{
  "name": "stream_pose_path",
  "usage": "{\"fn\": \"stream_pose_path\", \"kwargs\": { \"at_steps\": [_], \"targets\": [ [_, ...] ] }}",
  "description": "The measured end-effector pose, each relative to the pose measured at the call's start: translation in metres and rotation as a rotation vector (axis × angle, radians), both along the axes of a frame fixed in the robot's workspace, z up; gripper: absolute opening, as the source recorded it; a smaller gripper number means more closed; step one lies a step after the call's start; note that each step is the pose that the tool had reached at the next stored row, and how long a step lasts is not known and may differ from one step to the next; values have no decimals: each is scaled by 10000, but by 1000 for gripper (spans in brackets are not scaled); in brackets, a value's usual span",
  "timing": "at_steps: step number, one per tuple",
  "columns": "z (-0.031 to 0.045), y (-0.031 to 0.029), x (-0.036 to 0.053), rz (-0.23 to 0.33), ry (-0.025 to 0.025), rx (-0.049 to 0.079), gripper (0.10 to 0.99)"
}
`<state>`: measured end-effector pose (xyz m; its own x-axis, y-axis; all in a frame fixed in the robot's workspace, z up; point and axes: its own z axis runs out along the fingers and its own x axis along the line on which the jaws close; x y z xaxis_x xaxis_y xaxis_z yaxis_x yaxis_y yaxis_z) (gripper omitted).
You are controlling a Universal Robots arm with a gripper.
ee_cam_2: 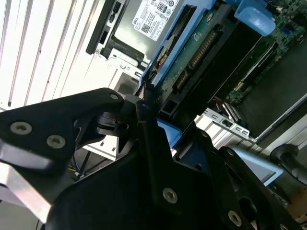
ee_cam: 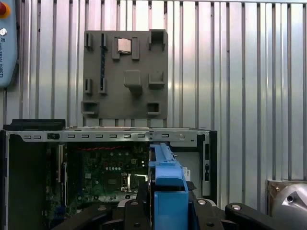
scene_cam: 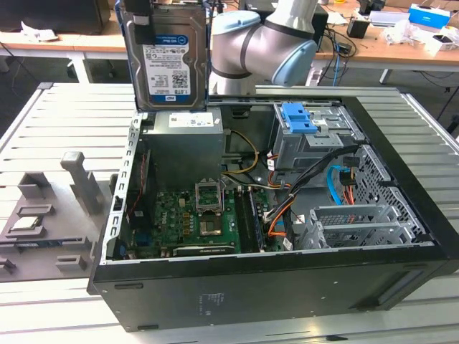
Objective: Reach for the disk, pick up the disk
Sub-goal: 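Pick up the disk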
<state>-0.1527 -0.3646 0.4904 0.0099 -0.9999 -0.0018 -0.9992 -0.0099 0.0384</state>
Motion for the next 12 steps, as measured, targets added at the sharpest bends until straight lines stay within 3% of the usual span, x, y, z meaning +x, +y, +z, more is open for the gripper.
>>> {"fn": "stream_pose_path", "kwargs": {
  "at_steps": [6,12],
  "targets": [
    [0,0,207,-2,1,-1,369],
    [0,1,479,-2,0,1,369]
  ]
}}
